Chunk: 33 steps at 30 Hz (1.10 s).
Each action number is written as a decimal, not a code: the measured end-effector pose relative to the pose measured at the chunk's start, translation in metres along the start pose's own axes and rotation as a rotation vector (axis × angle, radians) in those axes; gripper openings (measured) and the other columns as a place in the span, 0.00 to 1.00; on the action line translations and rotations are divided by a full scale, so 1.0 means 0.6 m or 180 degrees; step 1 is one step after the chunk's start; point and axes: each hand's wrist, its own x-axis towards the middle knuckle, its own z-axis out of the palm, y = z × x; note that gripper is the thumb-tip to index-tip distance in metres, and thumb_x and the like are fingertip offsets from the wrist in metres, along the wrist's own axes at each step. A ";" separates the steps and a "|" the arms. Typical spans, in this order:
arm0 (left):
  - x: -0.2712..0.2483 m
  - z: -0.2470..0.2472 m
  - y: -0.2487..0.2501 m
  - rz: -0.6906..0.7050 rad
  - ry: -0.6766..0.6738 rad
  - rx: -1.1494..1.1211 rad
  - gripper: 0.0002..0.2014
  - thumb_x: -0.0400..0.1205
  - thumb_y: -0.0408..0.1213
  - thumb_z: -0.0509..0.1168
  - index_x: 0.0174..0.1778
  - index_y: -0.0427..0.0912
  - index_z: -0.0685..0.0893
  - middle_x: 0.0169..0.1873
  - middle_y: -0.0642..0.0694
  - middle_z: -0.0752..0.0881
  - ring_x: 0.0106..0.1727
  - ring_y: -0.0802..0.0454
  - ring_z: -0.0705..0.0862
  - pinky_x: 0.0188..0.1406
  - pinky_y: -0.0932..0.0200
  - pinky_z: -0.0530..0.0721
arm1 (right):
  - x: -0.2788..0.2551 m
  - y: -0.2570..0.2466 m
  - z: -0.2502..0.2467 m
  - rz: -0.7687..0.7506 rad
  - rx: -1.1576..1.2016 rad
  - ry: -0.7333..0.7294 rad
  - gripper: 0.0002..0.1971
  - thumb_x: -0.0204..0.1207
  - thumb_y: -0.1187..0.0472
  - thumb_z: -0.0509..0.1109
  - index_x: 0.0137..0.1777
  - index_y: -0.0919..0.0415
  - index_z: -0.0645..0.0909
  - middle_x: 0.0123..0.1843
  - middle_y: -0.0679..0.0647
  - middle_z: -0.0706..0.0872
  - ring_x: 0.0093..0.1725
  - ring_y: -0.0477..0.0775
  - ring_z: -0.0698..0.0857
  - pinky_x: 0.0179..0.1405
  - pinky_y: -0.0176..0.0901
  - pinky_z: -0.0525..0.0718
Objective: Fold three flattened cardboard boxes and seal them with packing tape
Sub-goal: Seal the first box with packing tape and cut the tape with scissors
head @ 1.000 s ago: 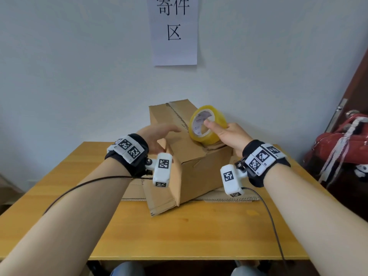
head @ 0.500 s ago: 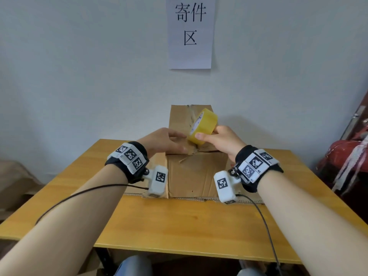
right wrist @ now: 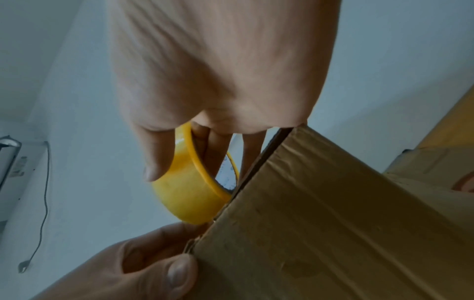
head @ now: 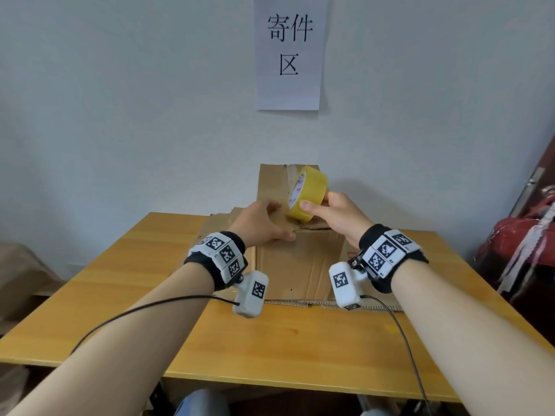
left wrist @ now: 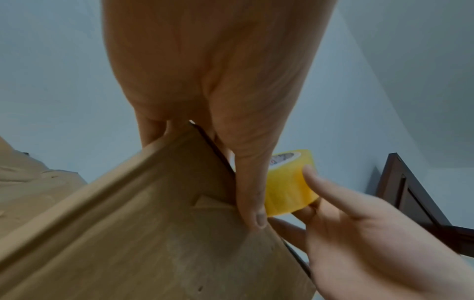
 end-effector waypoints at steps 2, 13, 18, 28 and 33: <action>0.000 0.009 0.005 0.0048 0.0091 -0.0009 0.50 0.64 0.53 0.85 0.81 0.46 0.71 0.76 0.49 0.79 0.75 0.52 0.77 0.73 0.54 0.76 | 0.005 -0.004 0.003 -0.0011 0.0011 0.0125 0.09 0.81 0.45 0.72 0.54 0.46 0.86 0.56 0.44 0.92 0.59 0.46 0.89 0.71 0.54 0.82; 0.029 0.073 0.001 0.0118 0.0557 0.0431 0.44 0.52 0.81 0.67 0.63 0.65 0.77 0.53 0.61 0.87 0.67 0.42 0.79 0.62 0.41 0.77 | 0.027 0.010 0.017 -0.0046 0.0348 0.0269 0.10 0.81 0.43 0.72 0.53 0.48 0.87 0.54 0.46 0.93 0.59 0.48 0.90 0.70 0.57 0.83; 0.035 0.077 0.003 0.0110 0.0592 0.0369 0.33 0.53 0.79 0.67 0.37 0.55 0.69 0.34 0.59 0.79 0.54 0.39 0.81 0.47 0.49 0.74 | 0.032 0.012 0.011 0.0017 0.0565 0.0280 0.14 0.82 0.46 0.72 0.58 0.53 0.88 0.57 0.49 0.93 0.61 0.50 0.89 0.72 0.55 0.81; 0.034 0.085 0.001 0.0054 0.0669 0.0479 0.42 0.53 0.80 0.67 0.52 0.51 0.76 0.46 0.53 0.85 0.61 0.38 0.79 0.49 0.49 0.67 | 0.033 -0.005 0.002 0.0323 0.0478 0.0467 0.35 0.64 0.31 0.76 0.59 0.60 0.88 0.57 0.54 0.93 0.62 0.54 0.88 0.66 0.48 0.79; 0.031 0.087 0.001 0.0058 0.0659 0.0433 0.39 0.54 0.79 0.68 0.49 0.51 0.76 0.45 0.52 0.86 0.63 0.36 0.78 0.53 0.47 0.69 | 0.032 -0.018 0.002 0.0477 0.0426 0.0410 0.36 0.63 0.30 0.76 0.60 0.60 0.88 0.58 0.53 0.92 0.63 0.52 0.86 0.54 0.41 0.76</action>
